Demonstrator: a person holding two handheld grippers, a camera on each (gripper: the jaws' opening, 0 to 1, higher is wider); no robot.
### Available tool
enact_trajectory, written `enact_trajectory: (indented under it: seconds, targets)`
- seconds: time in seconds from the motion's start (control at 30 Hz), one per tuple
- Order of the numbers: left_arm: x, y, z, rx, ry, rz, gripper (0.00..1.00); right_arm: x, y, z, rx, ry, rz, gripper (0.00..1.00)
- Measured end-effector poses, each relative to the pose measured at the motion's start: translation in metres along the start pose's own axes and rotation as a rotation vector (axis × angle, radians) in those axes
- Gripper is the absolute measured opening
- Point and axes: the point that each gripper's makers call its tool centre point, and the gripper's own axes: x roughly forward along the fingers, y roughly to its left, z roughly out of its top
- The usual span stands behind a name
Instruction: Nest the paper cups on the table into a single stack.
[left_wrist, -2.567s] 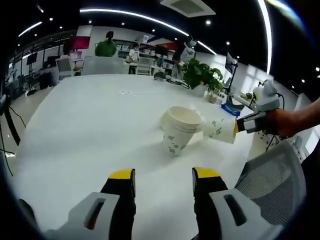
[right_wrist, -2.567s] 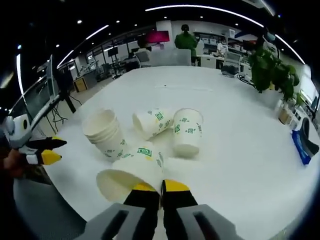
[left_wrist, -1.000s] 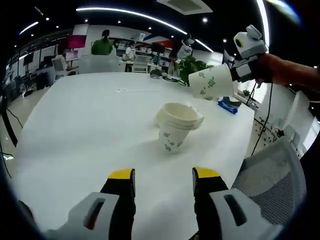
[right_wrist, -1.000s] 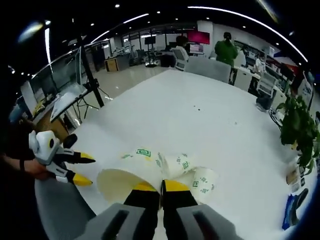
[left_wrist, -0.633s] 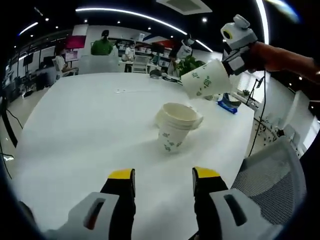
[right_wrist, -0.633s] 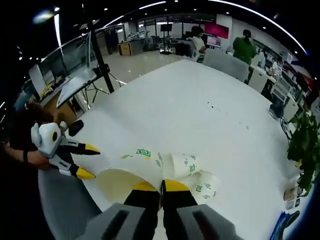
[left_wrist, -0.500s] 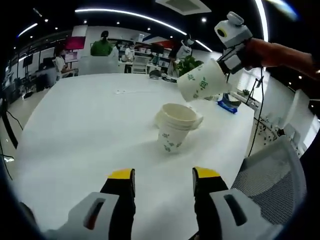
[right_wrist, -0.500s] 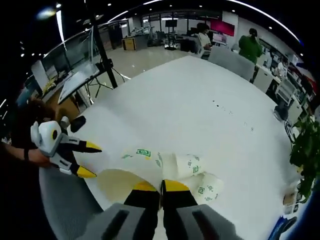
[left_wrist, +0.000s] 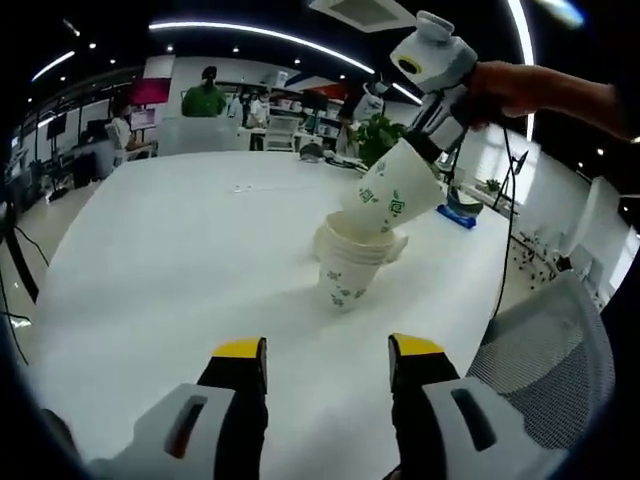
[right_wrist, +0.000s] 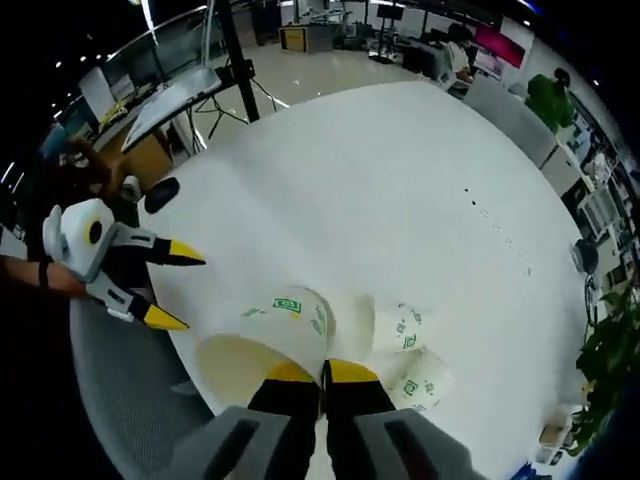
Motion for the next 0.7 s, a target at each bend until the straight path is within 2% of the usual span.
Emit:
enact_trajectory:
  seconds: [0.23, 0.7]
  targets:
    - [0.001, -0.003, 0.001, 0.030, -0.002, -0.001, 0.50, 0.013, -0.002, -0.002, -0.030, 0.091, 0.012, 0.00]
    - [-0.003, -0.009, 0.004, 0.033, 0.002, -0.011, 0.49, 0.027, -0.009, 0.000, -0.029, 0.148, 0.003, 0.00]
